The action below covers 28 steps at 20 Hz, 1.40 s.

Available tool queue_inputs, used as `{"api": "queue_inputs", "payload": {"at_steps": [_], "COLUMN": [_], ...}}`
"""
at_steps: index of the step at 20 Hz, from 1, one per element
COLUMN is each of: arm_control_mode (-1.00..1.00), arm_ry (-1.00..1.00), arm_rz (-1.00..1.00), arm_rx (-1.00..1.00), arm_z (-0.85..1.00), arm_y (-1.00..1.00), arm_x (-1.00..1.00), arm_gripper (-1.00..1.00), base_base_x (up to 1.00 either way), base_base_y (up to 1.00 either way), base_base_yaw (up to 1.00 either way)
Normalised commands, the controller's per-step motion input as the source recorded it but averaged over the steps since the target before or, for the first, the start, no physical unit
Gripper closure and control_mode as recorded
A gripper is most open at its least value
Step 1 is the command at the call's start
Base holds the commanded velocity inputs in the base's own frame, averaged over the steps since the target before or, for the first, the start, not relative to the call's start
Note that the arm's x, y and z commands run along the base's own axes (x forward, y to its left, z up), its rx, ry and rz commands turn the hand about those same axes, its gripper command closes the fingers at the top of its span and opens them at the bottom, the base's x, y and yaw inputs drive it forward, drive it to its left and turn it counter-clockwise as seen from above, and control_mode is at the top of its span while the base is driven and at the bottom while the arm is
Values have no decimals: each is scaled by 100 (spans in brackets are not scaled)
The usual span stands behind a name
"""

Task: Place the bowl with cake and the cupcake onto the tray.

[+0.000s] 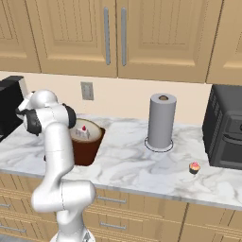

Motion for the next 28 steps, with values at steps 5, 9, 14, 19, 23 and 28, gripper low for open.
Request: {"api": "queue_inputs", "payload": {"at_steps": [5,9,14,19,23,28], "arm_control_mode": [-100,-100,-100,-100,-100,-100], "arm_ry": [0,-4,-3,-1,0,-6], "arm_rz": [-5,-3,-2,0,0,-2], "arm_rx": [0,0,0,0,0,15], "arm_z": [-38,-30,-21,-2,0,18], "arm_y": [20,14,25,3,0,9], "arm_x": [23,24,10,2,0,0], "arm_gripper": [100,100,-100,-100,-100,-100], "base_base_x": [0,0,0,0,0,0], "base_base_y": [0,0,0,0,0,0], "base_base_yaw": [0,0,0,0,0,0]}}
